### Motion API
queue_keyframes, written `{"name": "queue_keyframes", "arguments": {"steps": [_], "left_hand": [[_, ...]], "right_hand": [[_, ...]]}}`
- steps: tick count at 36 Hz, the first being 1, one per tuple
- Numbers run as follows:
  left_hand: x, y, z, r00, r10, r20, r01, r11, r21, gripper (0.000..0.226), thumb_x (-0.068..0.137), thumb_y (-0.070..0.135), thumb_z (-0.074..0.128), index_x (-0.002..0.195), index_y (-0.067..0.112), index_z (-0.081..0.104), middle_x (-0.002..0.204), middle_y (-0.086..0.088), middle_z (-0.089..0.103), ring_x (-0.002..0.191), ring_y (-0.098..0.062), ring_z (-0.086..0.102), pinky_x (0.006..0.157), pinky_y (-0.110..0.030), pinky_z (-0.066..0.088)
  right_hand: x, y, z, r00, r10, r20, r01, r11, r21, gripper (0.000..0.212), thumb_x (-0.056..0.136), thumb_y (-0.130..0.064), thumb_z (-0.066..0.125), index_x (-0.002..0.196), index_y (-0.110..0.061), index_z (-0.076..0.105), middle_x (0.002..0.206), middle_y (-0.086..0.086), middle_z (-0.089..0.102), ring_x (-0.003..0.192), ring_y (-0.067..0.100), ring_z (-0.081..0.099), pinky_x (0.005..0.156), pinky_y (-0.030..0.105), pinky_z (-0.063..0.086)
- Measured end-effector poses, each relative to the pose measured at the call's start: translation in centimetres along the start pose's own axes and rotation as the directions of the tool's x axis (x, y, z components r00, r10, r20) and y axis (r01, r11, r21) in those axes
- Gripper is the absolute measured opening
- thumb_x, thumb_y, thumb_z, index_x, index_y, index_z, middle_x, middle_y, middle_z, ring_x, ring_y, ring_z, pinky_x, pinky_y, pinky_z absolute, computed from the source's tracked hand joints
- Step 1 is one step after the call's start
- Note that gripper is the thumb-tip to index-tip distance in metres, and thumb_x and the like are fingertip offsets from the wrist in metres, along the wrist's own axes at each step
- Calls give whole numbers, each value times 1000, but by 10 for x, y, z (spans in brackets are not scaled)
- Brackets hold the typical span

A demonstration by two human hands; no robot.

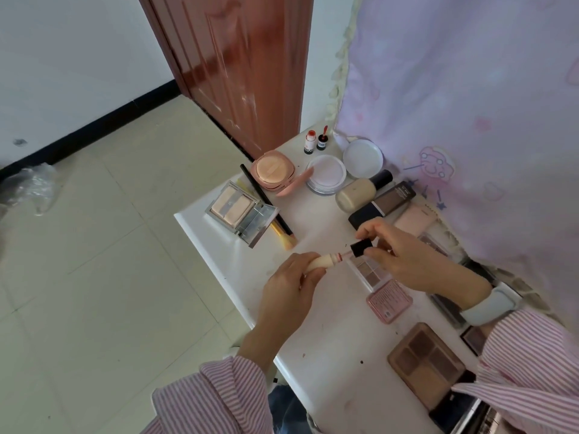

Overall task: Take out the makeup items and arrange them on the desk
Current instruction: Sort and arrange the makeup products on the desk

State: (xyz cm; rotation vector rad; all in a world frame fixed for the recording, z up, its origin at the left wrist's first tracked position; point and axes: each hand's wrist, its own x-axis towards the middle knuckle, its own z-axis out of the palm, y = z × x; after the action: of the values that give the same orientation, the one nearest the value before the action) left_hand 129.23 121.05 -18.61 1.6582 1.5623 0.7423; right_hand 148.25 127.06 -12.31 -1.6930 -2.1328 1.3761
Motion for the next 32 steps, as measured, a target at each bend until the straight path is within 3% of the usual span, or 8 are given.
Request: {"name": "queue_keyframes", "arguments": {"steps": [4,8,12,15,19,24,30,32], "left_hand": [[2,-2,4,998,-54,-33,54,999,-3,26,94,31,48,112,16,58,81,10,54,66,-6,48,59,-20,35],[1,3,9,992,-119,-41,116,991,-69,37,92,45,33,117,21,45,95,-2,66,79,-19,62,68,-39,51],[11,15,22,982,-128,-140,119,991,-68,24,94,32,48,112,18,53,95,4,57,78,-11,54,63,-20,41],[25,23,31,938,-186,-292,160,981,-110,23,89,25,60,107,12,63,99,3,54,82,-9,50,67,-11,36],[41,36,40,888,-268,-374,200,957,-210,20,87,23,64,104,12,66,94,3,55,75,-8,49,63,-5,34],[55,32,47,838,-269,-474,235,963,-131,18,87,23,64,101,14,68,101,-2,65,81,-22,61,62,-21,40],[64,22,49,805,-166,-570,256,963,81,14,75,18,75,88,14,72,82,-1,69,70,-22,65,54,-20,37],[64,21,50,796,-163,-583,272,957,103,13,74,16,76,86,14,72,80,-1,69,64,-21,65,52,-19,36]], "right_hand": [[-3,9,-19,996,4,-93,-13,994,-107,20,95,-18,45,113,-25,50,99,-11,52,87,2,52,72,15,42],[-6,15,-31,953,135,-270,-74,972,224,14,92,-11,51,104,-18,55,89,4,60,71,14,58,62,21,49],[-3,15,-21,950,282,-136,-33,524,851,17,91,-1,47,99,-9,60,83,10,65,66,14,60,58,22,49],[5,15,-9,949,306,-72,-50,372,927,23,93,-1,41,107,-7,58,82,6,66,70,13,61,60,21,48],[16,12,0,948,282,-146,-39,560,828,24,96,-4,39,115,-8,54,88,3,66,74,12,61,61,24,46],[32,2,4,932,214,-294,38,746,664,13,93,-8,48,103,-16,52,91,-5,69,78,0,63,66,14,47],[51,9,5,821,-77,-565,184,974,134,18,82,-11,66,92,-19,52,87,-4,49,82,14,50,73,8,39],[58,12,4,792,-186,-582,225,974,-5,17,81,-10,66,95,-15,58,82,-7,51,81,19,51,79,22,43]]}}
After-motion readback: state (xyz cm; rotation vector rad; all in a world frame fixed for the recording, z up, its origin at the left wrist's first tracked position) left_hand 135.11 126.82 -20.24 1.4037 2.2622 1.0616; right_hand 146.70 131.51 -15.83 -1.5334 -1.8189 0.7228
